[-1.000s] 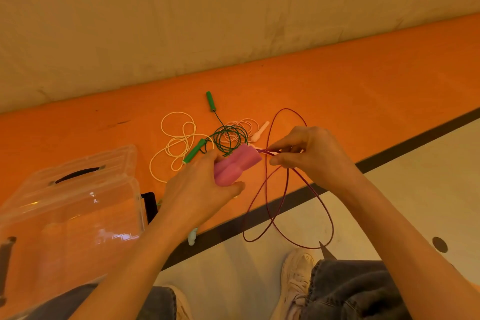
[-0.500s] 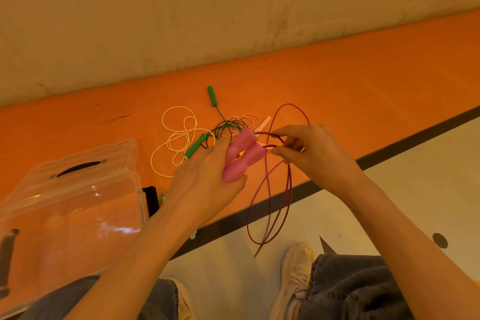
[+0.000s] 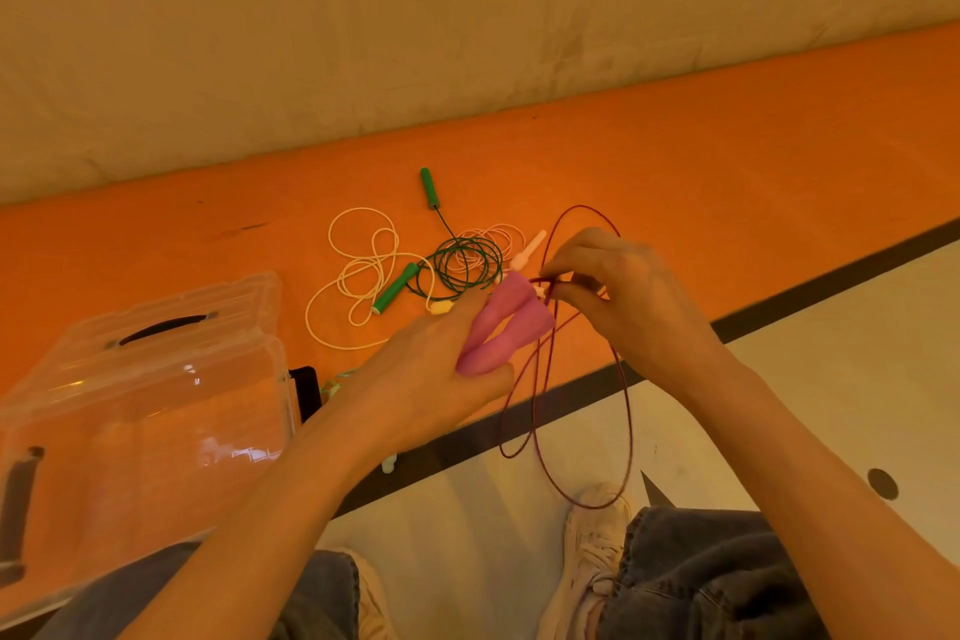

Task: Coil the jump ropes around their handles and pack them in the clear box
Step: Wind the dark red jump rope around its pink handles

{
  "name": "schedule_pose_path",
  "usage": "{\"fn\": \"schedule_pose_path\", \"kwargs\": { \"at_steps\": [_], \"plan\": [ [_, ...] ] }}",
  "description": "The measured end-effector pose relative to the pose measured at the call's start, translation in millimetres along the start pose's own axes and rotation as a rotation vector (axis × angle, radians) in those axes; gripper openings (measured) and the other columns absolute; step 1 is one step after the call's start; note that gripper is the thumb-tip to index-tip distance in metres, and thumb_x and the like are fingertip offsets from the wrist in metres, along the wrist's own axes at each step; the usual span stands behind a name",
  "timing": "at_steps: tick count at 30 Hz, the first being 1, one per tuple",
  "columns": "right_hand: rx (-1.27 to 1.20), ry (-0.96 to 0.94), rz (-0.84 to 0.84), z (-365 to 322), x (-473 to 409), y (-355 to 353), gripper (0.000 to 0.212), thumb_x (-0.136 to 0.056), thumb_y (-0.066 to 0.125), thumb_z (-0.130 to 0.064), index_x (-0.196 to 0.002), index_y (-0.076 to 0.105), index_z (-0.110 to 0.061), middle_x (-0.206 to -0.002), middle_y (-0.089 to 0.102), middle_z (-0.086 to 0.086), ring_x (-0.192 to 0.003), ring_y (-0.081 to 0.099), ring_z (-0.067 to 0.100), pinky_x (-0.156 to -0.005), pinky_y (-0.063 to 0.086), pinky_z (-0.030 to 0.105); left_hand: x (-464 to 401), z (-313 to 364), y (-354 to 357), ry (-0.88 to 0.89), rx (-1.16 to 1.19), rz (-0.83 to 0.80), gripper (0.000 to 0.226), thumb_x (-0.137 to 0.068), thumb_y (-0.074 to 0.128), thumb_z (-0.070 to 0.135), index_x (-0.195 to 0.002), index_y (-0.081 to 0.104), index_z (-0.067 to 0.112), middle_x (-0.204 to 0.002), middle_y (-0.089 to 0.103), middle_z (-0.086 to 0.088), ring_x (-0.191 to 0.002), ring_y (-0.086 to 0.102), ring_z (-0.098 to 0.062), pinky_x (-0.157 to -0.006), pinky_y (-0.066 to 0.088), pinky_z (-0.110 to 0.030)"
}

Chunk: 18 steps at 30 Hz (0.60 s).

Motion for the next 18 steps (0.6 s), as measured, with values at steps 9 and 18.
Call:
{"fn": "schedule_pose_path", "kwargs": {
  "at_steps": [9, 18],
  "plan": [
    [-0.049, 0.108, -0.045, 18, 1, -1, 0.021, -0.089, 0.063, -0.018, -0.108, 0.071, -0.018, -0.09, 0.057, -0.006, -0.081, 0.05, 0.007, -0.068, 0.042, 0.023, 3, 2, -17, 0.021, -0.125, 0.147, 0.057, -0.088, 0.046, 0.063, -0.138, 0.03, 0.04, -0.099, 0.056, 0.009, -0.08, 0.052, -0.011, -0.058, 0.036, -0.026],
    [-0.332, 0.268, -0.193, 30, 8, 13, 0.019, -0.088, 0.064, -0.011, -0.104, 0.07, -0.019, -0.087, 0.065, -0.006, -0.074, 0.064, 0.005, -0.067, 0.05, 0.013, 2, -5, 0, -0.026, 0.019, 0.001, 0.054, -0.085, 0.044, 0.067, -0.126, 0.036, 0.032, -0.092, 0.057, 0.005, -0.075, 0.056, -0.013, -0.068, 0.049, -0.037]
  ]
}}
Point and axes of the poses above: each hand's wrist, its own x-axis away from the middle knuckle, its own y-axis out of the palm, z = x × y, the point moved 10 cm from there along -x, towards the middle knuckle
